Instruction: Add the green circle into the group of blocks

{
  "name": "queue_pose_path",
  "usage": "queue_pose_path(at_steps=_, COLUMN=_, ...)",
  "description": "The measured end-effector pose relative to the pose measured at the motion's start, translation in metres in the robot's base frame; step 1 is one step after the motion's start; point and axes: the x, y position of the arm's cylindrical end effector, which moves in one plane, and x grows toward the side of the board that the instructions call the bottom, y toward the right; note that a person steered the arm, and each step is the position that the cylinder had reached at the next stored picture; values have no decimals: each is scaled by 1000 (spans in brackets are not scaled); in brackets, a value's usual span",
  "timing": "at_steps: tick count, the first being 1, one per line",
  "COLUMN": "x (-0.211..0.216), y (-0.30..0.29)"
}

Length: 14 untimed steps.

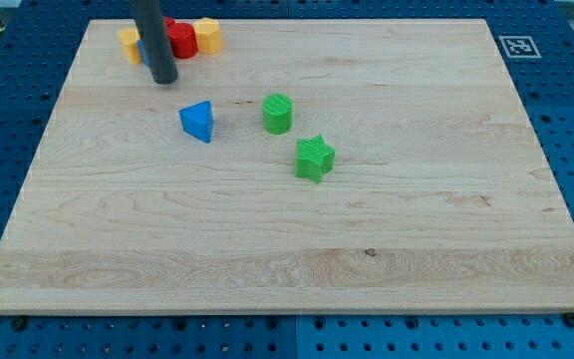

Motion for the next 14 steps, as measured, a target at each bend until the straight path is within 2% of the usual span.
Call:
queue_pose_path(at_steps=2, x=4, y=100)
queue_pose_path(at_steps=3, x=13, y=183)
queue_pose_path(at_steps=4, x=54, y=235)
queue_pose_path(at_steps=5, x=86, y=225)
queue_pose_path(at_steps=7, x=74, y=141)
queue_pose_path(at_steps=9, x=84, y=141)
queue_pose_path(at_steps=10, x=40, y=121)
queue_pose_path(at_steps=11, x=16, y=116)
queue_pose_path(at_steps=13, x=67, y=122)
queue_pose_path(at_steps=14, x=48, y=107)
